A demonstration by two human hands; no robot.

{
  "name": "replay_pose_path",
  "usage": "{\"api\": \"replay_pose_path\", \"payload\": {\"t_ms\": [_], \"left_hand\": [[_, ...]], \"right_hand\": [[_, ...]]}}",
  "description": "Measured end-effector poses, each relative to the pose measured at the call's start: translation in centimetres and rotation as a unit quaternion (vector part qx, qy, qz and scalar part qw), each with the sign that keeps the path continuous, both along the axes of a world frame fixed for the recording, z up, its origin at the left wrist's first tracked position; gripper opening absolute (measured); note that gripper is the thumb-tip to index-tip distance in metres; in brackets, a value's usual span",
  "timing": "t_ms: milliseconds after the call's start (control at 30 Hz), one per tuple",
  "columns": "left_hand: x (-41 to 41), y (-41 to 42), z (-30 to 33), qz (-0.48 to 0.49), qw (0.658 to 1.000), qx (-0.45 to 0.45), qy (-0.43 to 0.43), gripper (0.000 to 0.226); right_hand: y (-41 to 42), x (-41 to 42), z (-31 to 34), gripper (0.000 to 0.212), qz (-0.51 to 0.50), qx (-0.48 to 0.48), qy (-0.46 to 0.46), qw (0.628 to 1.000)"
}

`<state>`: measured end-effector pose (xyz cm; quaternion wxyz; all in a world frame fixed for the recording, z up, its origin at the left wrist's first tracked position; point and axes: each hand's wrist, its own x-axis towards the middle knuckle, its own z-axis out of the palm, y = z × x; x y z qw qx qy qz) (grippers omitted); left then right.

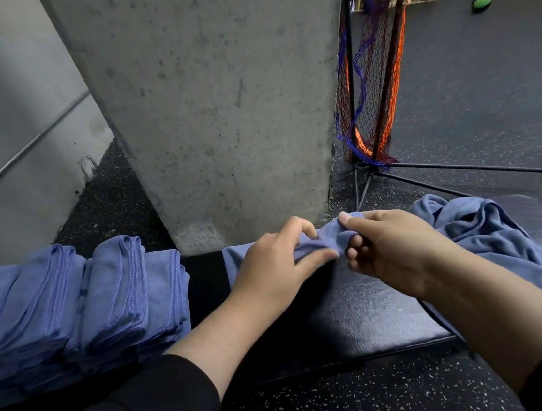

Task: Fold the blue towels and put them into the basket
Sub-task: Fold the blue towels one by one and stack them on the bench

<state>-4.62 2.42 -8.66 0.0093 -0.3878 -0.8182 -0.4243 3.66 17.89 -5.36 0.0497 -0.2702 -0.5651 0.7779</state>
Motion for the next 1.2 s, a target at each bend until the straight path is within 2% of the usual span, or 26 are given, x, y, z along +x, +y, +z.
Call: {"api": "replay_pose_path", "payload": {"t_ms": [100,167,233,300,400,467,500,567,633,700,767,800,867,933,967,1033,1067,1100,1200], "left_hand": [[-0.5,-1.1,-0.5,0.019,0.995,-0.073,0.067,0.021],[-0.9,-2.1,-0.8,0.065,0.990,-0.109,0.064,0.022],[-1.2,-3.2,-0.8,0.098,0.987,-0.114,0.062,0.024],[-1.5,-4.3,-0.6,0.130,0.984,-0.110,0.056,0.025],[-1.2,-5.6,0.0,0.161,0.982,-0.094,0.031,0.026],[-0.8,-6.3,0.5,0.165,0.984,-0.056,0.044,0.026],[-0.8,-6.6,0.5,0.160,0.985,-0.041,0.056,0.026],[-1.0,-7.4,0.0,0.118,0.988,-0.054,0.087,0.027],[-1.1,-8.3,-1.0,0.036,0.986,-0.116,0.118,0.031],[-0.8,-9.0,-2.3,-0.031,0.972,-0.210,0.104,0.032],[-0.1,-9.4,-4.1,-0.078,0.935,-0.324,0.119,0.025],[0.3,-9.6,-4.9,-0.095,0.916,-0.369,0.126,0.023],[0.9,-10.3,-6.3,-0.109,0.894,-0.418,0.118,0.037],[1.0,-10.8,-7.4,-0.112,0.907,-0.393,0.105,0.055],[0.9,-11.1,-7.7,-0.110,0.912,-0.382,0.104,0.049],[0.9,-11.6,-8.3,-0.098,0.922,-0.363,0.097,0.025],[1.0,-11.9,-8.8,-0.093,0.932,-0.336,0.097,0.026],[1.1,-12.4,-9.3,-0.085,0.939,-0.318,0.094,0.034],[1.7,-13.3,-10.4,-0.049,0.955,-0.278,0.094,0.037]], "right_hand": [[0.5,0.9,0.0,0.023,-0.019,0.065,0.018,0.998],[1.1,1.5,-0.1,0.029,-0.037,0.184,0.008,0.982],[1.9,2.1,-0.4,0.038,-0.062,0.322,-0.024,0.944],[2.5,2.8,-0.5,0.034,-0.100,0.421,-0.022,0.901],[3.2,3.9,-0.6,0.030,-0.123,0.431,0.044,0.893],[3.7,4.8,-0.9,0.029,-0.083,0.431,0.075,0.895],[3.7,5.3,-1.1,0.021,-0.053,0.432,0.084,0.896],[3.8,6.2,-1.7,0.017,0.018,0.436,0.084,0.896],[4.0,7.0,-2.6,0.014,0.088,0.464,0.052,0.880],[4.2,7.6,-4.1,0.010,0.157,0.535,-0.004,0.830],[4.5,8.0,-6.4,0.009,0.206,0.619,-0.063,0.755],[4.5,8.2,-7.6,0.015,0.217,0.646,-0.090,0.727],[4.3,8.8,-9.4,0.021,0.223,0.665,-0.121,0.702],[4.1,9.4,-10.3,0.036,0.232,0.664,-0.098,0.704],[4.2,9.7,-10.6,0.047,0.249,0.676,-0.076,0.689],[4.4,10.1,-11.3,0.065,0.299,0.719,-0.053,0.625],[4.5,10.3,-11.9,0.068,0.310,0.741,-0.044,0.594],[4.4,10.5,-12.4,0.066,0.310,0.756,-0.030,0.575],[4.2,10.7,-13.0,0.041,0.258,0.781,0.036,0.568]]}}
